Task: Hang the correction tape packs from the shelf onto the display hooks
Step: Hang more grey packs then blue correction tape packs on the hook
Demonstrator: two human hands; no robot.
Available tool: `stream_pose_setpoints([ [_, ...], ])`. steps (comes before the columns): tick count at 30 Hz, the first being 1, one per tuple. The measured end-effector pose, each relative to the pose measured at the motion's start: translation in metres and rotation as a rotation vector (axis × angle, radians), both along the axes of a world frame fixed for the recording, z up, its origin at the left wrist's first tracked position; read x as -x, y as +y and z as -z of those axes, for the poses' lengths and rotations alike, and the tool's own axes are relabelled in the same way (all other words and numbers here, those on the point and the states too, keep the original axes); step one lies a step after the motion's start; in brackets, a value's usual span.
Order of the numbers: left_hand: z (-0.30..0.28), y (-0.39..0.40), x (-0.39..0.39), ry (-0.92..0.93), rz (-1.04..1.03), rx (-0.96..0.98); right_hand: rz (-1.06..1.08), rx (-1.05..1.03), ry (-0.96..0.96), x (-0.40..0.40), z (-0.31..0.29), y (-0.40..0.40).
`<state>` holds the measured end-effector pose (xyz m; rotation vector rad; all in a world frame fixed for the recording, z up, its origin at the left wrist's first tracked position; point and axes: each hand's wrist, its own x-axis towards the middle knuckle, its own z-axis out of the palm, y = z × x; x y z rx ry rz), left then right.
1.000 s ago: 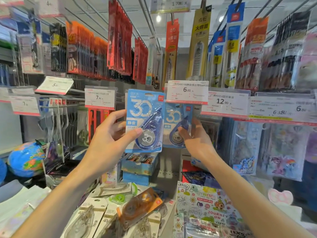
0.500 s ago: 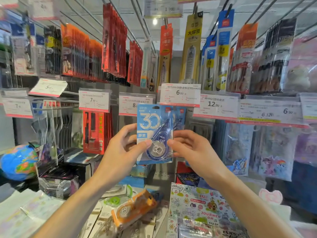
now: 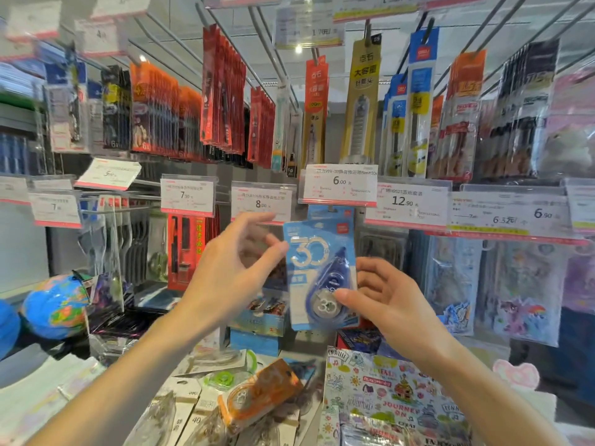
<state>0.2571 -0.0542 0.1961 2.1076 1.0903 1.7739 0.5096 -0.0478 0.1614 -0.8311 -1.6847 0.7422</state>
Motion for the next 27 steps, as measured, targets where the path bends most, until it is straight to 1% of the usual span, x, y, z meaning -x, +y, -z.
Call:
stream_pose_setpoints([
  [4,-0.039,0.001,-0.010,0.118,-0.019,-0.149,0.017,-0.065,-0.017,-0.014,-0.001,-0.005],
  [8,-0.058,0.002,-0.017,0.193,-0.026,-0.204,0.025,-0.103,-0.028,-0.021,-0.002,-0.009],
  [14,-0.068,-0.003,-0.017,0.113,0.007,-0.265,0.044,-0.127,-0.027,-0.021,-0.009,-0.011],
  [27,-0.064,-0.003,-0.014,0.124,-0.013,-0.255,0.061,-0.124,0.020,-0.008,-0.018,-0.005],
])
